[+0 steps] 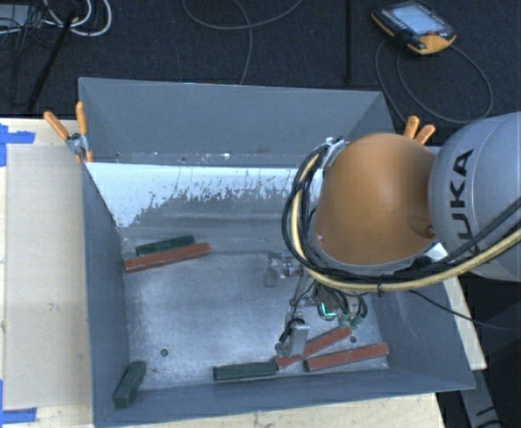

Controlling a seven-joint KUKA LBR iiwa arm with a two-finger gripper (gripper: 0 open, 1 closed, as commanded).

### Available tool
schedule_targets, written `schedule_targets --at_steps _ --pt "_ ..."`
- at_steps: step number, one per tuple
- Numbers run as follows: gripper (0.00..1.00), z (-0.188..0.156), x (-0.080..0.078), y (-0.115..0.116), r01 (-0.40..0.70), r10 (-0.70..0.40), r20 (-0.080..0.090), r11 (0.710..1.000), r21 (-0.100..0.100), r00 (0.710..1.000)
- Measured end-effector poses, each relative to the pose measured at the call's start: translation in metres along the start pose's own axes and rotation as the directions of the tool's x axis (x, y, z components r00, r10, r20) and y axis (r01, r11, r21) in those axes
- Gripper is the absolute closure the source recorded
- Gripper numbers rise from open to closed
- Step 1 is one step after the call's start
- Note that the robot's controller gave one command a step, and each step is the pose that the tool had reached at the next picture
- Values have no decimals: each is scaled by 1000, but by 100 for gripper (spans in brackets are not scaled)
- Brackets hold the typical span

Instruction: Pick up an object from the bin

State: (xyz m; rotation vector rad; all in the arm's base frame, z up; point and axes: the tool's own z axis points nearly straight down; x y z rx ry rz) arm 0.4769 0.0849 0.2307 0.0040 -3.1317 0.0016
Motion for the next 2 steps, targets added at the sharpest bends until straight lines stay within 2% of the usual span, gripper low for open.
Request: schedule_targets --at_steps 1,2 --pt "0 -4 -2 0 -3 3 8 1000 -1 1000" --pt "0 52 -5 -26 36 -36 14 999 -1 999"
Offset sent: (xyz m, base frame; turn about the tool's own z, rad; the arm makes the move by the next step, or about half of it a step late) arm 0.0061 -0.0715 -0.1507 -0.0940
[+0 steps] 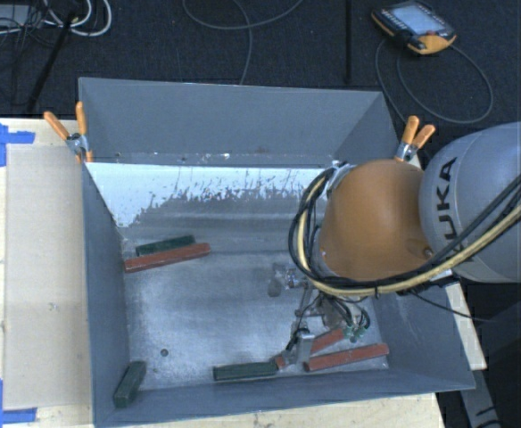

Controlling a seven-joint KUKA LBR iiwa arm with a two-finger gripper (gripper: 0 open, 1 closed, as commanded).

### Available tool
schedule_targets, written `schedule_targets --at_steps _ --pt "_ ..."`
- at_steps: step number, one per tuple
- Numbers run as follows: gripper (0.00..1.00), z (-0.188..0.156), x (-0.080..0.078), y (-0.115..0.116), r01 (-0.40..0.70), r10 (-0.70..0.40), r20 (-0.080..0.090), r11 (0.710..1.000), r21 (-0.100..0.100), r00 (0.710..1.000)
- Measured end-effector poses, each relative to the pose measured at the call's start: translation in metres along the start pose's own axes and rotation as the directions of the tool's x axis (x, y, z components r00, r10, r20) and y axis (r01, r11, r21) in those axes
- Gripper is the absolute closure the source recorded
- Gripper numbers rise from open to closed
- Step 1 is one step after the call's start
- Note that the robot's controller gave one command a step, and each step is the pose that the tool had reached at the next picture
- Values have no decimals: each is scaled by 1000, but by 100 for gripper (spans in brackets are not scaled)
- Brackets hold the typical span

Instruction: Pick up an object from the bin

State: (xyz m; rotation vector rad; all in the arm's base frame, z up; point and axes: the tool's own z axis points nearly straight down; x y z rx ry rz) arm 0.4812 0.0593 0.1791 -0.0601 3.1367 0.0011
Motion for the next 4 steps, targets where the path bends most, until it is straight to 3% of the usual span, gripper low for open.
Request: schedule_targets --at_steps 1,2,3,4 --pt "0 64 4 9 -88 88 -2 996 1 996" --pt "0 91 4 -7 105 -105 -5 995 -1 995" --pt "100 108 0 88 536 -536 -6 844 -4 844" --pt "100 108 0 88 535 -535 -6 845 -4 845"
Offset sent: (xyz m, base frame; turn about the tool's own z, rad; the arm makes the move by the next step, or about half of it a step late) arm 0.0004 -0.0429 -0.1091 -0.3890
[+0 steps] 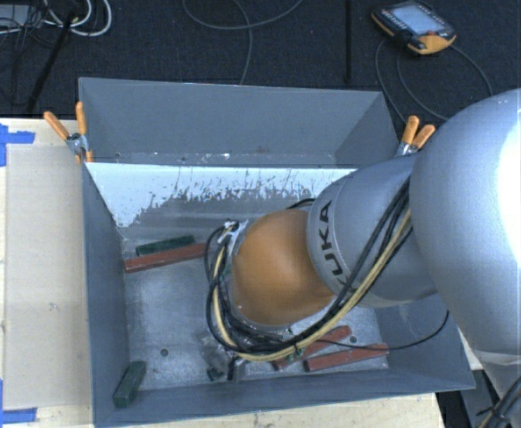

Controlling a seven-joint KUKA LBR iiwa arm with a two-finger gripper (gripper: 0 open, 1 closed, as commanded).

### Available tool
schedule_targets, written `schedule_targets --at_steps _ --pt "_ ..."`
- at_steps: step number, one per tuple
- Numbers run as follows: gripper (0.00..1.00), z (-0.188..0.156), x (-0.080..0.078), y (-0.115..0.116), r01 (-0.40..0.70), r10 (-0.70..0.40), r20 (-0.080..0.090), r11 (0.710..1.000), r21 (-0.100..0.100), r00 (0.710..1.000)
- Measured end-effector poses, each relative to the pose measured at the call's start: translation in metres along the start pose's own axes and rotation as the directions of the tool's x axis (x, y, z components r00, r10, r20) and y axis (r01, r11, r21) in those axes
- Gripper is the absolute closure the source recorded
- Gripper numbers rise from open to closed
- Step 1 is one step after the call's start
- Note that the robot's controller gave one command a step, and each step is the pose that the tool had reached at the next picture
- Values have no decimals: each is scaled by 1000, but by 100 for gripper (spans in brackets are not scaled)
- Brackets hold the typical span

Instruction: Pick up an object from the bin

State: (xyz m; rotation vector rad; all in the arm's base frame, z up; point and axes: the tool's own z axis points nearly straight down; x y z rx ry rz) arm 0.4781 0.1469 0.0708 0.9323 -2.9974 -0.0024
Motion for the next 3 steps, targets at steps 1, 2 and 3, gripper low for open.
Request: schedule_targets --at_steps 1,2,3 --pt "100 -44 -19 11 17 -17 -2 1000 0 1000" --pt "0 -57 4 -6 16 -16 -2 1000 2 1000" --pt "0 -57 4 -5 15 -15 0 1000 1 1000"
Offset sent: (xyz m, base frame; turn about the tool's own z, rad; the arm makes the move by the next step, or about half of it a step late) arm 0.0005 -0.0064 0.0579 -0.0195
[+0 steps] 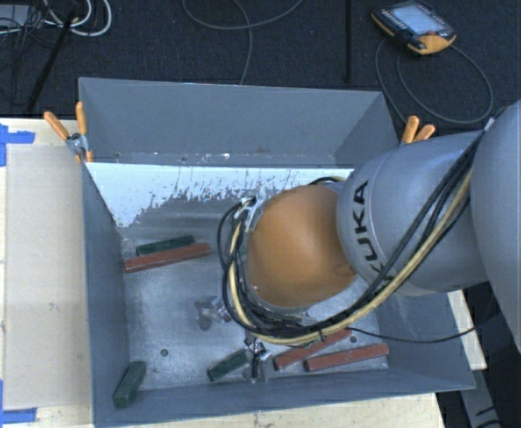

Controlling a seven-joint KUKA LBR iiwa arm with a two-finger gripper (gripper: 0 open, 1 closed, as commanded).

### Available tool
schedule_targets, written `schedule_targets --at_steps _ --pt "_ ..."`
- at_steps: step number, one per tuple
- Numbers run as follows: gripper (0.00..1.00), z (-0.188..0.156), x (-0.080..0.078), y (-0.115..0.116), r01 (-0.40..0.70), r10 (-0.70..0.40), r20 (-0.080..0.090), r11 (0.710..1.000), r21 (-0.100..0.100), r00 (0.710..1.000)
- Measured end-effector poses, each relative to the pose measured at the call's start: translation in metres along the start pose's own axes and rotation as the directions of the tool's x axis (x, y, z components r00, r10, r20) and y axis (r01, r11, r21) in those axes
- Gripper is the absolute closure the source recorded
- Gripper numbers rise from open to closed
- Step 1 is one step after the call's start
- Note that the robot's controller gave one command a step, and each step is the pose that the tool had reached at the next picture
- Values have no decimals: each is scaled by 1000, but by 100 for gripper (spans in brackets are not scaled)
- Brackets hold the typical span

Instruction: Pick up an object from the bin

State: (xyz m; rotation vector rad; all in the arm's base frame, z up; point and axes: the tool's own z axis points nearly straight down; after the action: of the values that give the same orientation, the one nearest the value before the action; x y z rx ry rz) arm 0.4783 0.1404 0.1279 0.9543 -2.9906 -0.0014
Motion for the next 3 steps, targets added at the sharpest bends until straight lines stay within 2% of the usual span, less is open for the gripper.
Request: schedule_targets --at_steps 1,2,3 --pt "100 57 35 -45 -159 159 4 987 2 987" --pt "100 57 35 -45 -160 160 4 987 2 987" --pt "100 -73 -42 -76 -101 101 4 995 1 995"
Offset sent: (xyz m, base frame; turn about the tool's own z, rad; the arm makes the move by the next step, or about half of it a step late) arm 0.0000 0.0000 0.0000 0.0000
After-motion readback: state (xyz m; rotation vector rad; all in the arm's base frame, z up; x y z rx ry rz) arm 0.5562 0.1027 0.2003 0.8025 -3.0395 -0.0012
